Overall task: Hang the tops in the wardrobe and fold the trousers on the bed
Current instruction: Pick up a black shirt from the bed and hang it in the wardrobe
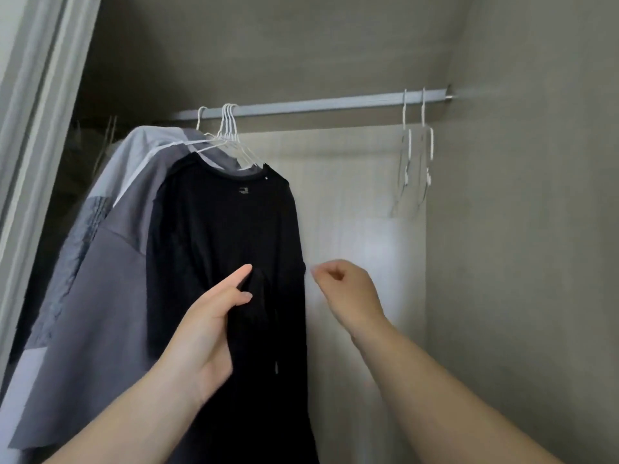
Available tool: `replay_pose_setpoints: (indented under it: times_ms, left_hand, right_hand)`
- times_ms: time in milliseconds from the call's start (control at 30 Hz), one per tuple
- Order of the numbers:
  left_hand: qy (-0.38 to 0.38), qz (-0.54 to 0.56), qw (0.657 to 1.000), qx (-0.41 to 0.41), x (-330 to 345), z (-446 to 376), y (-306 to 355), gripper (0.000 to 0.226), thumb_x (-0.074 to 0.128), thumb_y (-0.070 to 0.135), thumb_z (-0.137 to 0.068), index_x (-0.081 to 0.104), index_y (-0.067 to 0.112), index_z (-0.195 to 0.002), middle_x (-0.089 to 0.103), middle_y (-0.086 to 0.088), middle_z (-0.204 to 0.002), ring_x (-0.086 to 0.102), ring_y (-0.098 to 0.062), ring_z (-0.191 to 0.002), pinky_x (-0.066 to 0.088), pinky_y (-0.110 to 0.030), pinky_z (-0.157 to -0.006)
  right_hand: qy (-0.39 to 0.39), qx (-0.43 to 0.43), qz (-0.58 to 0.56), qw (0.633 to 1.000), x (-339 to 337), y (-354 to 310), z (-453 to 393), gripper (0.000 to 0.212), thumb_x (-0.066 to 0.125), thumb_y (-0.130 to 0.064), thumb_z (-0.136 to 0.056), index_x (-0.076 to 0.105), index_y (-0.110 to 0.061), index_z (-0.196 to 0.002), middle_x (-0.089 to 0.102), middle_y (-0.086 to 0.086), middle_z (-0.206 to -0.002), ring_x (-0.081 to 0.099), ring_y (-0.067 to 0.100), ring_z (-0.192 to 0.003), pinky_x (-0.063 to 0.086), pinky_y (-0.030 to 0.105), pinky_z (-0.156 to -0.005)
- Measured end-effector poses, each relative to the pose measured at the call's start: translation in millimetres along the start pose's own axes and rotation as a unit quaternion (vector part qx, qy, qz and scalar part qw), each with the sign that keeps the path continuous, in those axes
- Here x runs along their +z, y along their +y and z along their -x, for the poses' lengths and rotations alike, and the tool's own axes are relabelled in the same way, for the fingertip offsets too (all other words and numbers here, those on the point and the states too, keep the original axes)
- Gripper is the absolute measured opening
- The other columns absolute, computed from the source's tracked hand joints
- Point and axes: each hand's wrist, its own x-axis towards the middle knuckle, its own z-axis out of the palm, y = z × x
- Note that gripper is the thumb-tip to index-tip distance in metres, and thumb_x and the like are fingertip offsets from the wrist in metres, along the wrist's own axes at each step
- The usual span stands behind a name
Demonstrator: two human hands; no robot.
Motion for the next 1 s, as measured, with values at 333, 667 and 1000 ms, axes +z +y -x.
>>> replay_pose_setpoints:
  times_ms: [333, 667, 1000]
  left_hand:
    - [-0.038, -0.025, 0.999, 0.022, 24, -56, 18, 0.046, 0.048, 0.004, -0.087, 0.065, 0.032, -0.120, 0.075, 0.012, -0.087, 0.073, -0.017, -0.084, 0.057, -0.028, -0.059]
    - [-0.056, -0.023, 0.998, 0.026, 11, -64, 34, 0.046, 0.046, 0.002, -0.087, 0.066, 0.029, -0.118, 0.075, 0.003, -0.083, 0.072, -0.015, -0.068, 0.054, -0.024, -0.050]
    - [-0.091, -0.059, 0.994, 0.019, -20, -50, 36, 0.047, 0.050, 0.004, -0.082, 0.071, 0.037, -0.108, 0.075, -0.005, -0.084, 0.067, -0.020, -0.065, 0.057, -0.032, -0.055]
  right_hand:
    - [0.174, -0.263, 0.680, 0.661, -102, -142, -109, 0.035, 0.049, -0.027, -0.092, 0.062, -0.010, -0.119, 0.048, 0.013, -0.126, 0.044, 0.033, -0.117, 0.029, 0.040, -0.103]
    - [0.160, -0.027, 0.728, 0.666, -133, -137, -123, 0.008, 0.051, -0.018, -0.089, 0.048, -0.015, -0.081, 0.042, 0.002, -0.074, 0.043, 0.027, -0.083, 0.030, 0.039, -0.086]
    - [0.157, 0.017, 0.538, 0.828, -111, -108, -142, 0.012, 0.050, -0.009, -0.086, 0.060, -0.010, -0.092, 0.061, 0.009, -0.086, 0.061, 0.029, -0.086, 0.043, 0.032, -0.068]
